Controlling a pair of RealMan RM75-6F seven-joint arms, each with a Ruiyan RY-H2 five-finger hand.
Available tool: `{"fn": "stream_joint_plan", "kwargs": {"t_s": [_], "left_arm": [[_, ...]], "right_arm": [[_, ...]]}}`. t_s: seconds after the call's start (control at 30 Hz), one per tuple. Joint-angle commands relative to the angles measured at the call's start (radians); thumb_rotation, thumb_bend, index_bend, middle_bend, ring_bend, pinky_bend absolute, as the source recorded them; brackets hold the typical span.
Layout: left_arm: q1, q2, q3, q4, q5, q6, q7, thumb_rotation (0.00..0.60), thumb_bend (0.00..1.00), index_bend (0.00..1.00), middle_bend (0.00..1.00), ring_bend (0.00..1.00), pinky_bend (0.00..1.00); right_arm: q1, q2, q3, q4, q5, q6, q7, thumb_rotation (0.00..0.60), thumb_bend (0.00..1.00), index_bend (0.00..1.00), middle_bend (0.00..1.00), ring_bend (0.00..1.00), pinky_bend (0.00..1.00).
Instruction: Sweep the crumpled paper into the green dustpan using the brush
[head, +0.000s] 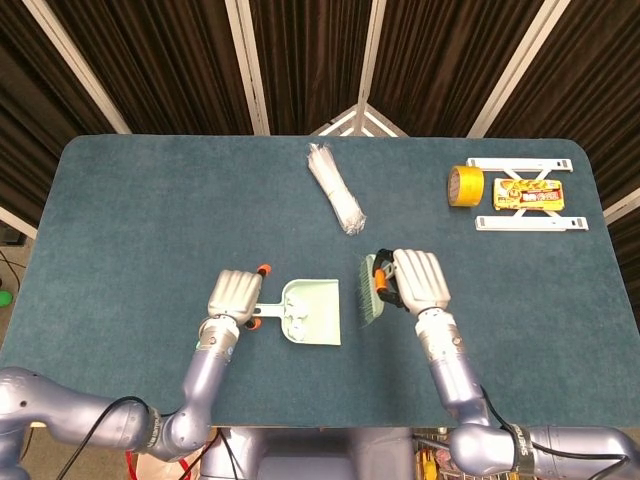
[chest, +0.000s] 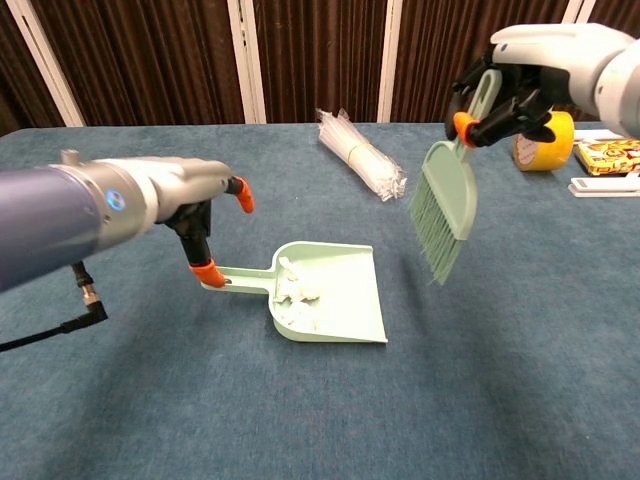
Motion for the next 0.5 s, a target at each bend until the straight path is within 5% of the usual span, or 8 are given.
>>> {"fn": "stream_joint_plan", "kwargs": {"t_s": [0.03,0.37,0.5], "left_arm": [[0.047,0.079,0.018,-0.078,0.082,0.018,-0.063,0.600,0.00,0.18,0.97,0.97,0.99],[0.208,0.329,0.101,-0.237,0.324,0.033,-0.278,0.600,0.00,0.18,0.83,0.85,0.88],[0.281,0.435,0.146,-0.273,0.437,0.046,-0.366,0.600,0.00,0.15,0.55,0.58,0.71]], "right_arm": [[-0.016,0.024,-0.027,0.016,-0.037,0.013,-0.010,0.600,0.65,0.79,0.92,0.97,0.85],[-0.078,0.054,-0.126,0.129,-0.167,0.084,-0.046,0.600,0.65,0.79,0.92,0.97,0.85],[-0.104,0.061,-0.163,0.189,-0.215,0.118,-0.073,0.600,0.65,0.76,0.89,0.91,0.83]]}}
